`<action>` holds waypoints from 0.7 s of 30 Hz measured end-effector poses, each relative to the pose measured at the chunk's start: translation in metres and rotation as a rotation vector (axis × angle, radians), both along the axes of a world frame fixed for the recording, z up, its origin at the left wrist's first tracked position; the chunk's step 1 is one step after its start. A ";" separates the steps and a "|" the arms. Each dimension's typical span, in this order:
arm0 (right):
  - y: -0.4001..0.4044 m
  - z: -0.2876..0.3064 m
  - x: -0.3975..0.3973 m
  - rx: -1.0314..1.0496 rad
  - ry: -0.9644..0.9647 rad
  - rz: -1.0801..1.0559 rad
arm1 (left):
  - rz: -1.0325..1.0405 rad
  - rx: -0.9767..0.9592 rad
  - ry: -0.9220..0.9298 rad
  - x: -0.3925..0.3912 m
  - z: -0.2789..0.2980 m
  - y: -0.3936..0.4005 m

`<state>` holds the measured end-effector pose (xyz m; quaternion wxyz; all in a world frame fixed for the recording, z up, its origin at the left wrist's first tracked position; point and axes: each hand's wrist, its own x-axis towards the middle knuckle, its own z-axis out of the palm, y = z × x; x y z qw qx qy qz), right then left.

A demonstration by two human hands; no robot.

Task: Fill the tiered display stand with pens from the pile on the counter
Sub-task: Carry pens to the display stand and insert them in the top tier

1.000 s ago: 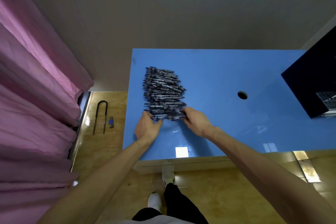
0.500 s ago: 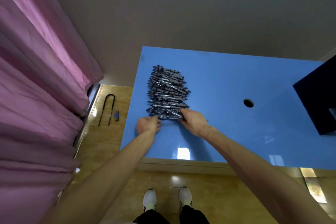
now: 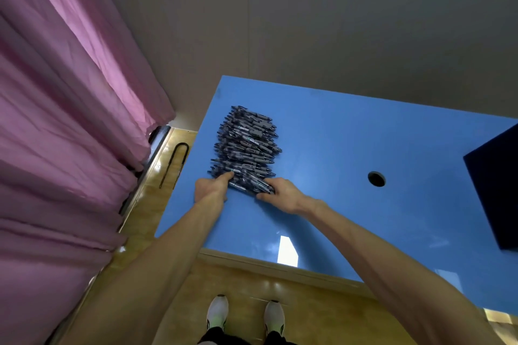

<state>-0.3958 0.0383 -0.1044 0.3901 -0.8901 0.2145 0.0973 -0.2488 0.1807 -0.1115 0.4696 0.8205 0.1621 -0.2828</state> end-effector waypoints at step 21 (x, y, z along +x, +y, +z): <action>-0.040 0.002 -0.067 0.372 -0.109 -0.347 | 0.105 0.067 -0.038 -0.042 0.020 -0.048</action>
